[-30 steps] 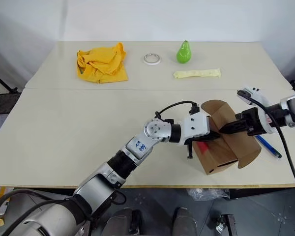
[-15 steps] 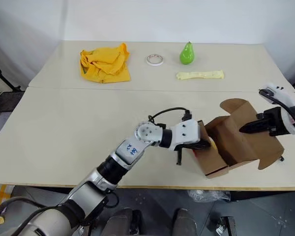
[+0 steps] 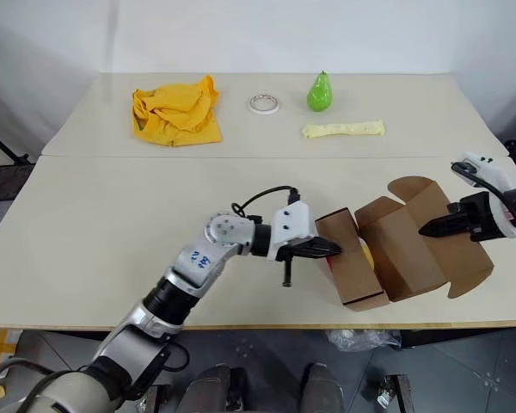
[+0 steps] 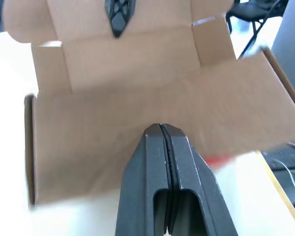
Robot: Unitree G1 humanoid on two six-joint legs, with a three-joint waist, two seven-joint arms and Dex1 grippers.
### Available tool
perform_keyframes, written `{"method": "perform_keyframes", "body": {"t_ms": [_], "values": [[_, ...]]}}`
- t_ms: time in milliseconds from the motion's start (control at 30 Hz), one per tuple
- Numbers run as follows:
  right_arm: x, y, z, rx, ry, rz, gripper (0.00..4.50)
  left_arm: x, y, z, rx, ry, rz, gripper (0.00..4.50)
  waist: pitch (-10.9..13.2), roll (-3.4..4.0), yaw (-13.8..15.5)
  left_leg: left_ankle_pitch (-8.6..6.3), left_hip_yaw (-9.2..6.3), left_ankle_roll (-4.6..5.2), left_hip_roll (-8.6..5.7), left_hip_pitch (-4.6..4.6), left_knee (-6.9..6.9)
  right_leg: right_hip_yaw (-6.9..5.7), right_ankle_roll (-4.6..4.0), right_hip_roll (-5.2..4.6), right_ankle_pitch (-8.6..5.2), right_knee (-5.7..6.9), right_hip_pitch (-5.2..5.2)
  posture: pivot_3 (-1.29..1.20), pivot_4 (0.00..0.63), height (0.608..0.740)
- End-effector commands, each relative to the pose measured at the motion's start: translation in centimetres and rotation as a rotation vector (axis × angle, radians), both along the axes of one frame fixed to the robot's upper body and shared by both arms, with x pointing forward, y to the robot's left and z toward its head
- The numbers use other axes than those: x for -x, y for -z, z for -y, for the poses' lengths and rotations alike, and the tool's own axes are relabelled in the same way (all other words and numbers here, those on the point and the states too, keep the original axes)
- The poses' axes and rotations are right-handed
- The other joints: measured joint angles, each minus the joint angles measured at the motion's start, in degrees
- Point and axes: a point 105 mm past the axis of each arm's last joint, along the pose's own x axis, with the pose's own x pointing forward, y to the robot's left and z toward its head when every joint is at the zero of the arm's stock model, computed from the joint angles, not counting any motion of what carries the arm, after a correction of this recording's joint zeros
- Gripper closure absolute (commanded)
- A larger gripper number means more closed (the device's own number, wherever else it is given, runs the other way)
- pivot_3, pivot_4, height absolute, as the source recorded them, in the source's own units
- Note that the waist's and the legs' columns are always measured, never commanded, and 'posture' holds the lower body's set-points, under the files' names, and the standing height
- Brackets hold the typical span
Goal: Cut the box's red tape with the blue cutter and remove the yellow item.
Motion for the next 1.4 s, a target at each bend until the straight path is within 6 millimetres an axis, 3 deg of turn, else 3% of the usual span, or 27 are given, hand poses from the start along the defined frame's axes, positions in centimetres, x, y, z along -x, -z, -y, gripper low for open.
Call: {"method": "perform_keyframes", "body": {"t_ms": [33, 267, 433, 567, 733, 1033, 1133, 1167, 1267, 1400], "values": [[0.1, -0.2, -0.8, -0.034, -0.028, 0.006, 4.46, 0.7, -0.1, -0.5, -0.002, 0.018, -0.018, 4.5, 0.0, 0.0, 0.1, 0.0, 0.01, 0.0, -0.01, 0.0, 0.0, 0.02, 0.0, 0.0, 0.0, 0.0, 0.0, 0.0, 0.15, 0.74], [0.1, 0.4, -2.2, -0.082, -0.05, -0.006, 4.46, 0.2, 1.6, -0.1, -0.052, -0.028, -0.021, 4.5, 0.0, 0.0, 0.0, 0.0, 0.01, 0.0, 0.0, 0.0, 0.03, 0.02, 0.0, 0.0, 0.0, 0.0, 0.02, 0.0, 0.15, 0.74], [0.6, 1.0, -2.8, -0.104, -0.054, -0.021, 4.46, 0.5, 3.1, -1.7, -0.13, -0.043, -0.038, 4.5, 0.0, -0.01, -0.1, 0.02, 0.03, -0.05, 0.08, 0.09, 0.0, 0.02, -0.02, 0.08, -0.01, 0.06, 0.02, 0.0, 0.15, 0.74], [0.7, 1.4, -2.9, -0.112, -0.046, -0.016, 4.46, 0.8, 3.0, -2.8, -0.12, -0.064, -0.047, 4.5, -0.1, -0.03, 0.0, 0.03, 0.02, -0.06, 0.09, 0.13, 0.0, 0.03, -0.04, 0.08, -0.02, 0.08, 0.07, 0.0, 0.15, 0.74], [0.6, 1.8, -3.5, -0.136, -0.057, 0.0, 4.46, 0.6, 2.1, -2.7, -0.059, -0.093, -0.038, 4.5, 0.0, 0.03, 0.9, 0.08, 0.03, 0.05, -0.05, -0.05, 0.06, 0.07, -0.03, -0.06, -0.01, 0.11, -0.05, 0.0, 0.15, 0.74], [0.3, 2.7, -4.5, -0.19, -0.059, 0.064, 4.46, -0.1, 2.9, -4.3, -0.112, -0.14, -0.046, 4.5, 0.0, 0.05, 1.4, 0.08, 0.05, 0.06, -0.07, -0.04, 0.04, 0.07, -0.03, -0.05, -0.01, 0.12, -0.05, 0.0, 0.15, 0.74], [0.0, 2.2, -4.6, -0.195, -0.066, 0.153, 3.89, -0.4, 3.0, -4.8, -0.109, -0.169, -0.071, 4.5, 0.0, 0.05, 1.4, 0.08, 0.06, 0.06, -0.07, -0.04, 0.03, 0.07, -0.02, -0.05, -0.01, 0.12, -0.07, 0.0, 0.15, 0.74], [0.0, 1.9, -4.6, -0.203, -0.061, 0.168, 3.57, -0.5, 2.9, -5.0, -0.101, -0.182, -0.082, 4.32, 0.0, 0.04, 1.4, 0.08, 0.06, 0.06, -0.07, -0.04, 0.02, 0.07, -0.02, -0.04, -0.01, 0.12, -0.07, 0.0, 0.15, 0.74], [0.7, 1.1, -4.6, -0.22, -0.107, 0.199, 2.59, -0.7, 2.9, -5.9, -0.1, -0.212, -0.103, 3.67, 0.0, 0.05, 1.5, 0.08, 0.07, 0.06, -0.07, -0.04, 0.02, 0.08, -0.02, -0.04, -0.01, 0.12, -0.07, 0.0, 0.15, 0.74], [2.4, -0.2, -4.4, -0.193, -0.233, 0.279, 1.19, -0.8, 3.0, -8.8, -0.127, -0.27, -0.102, 2.44, 0.0, 0.05, 1.5, 0.08, 0.06, 0.06, -0.06, -0.02, -0.05, 0.08, -0.02, -0.02, -0.01, 0.11, -0.08, 0.0, 0.15, 0.74]]}}
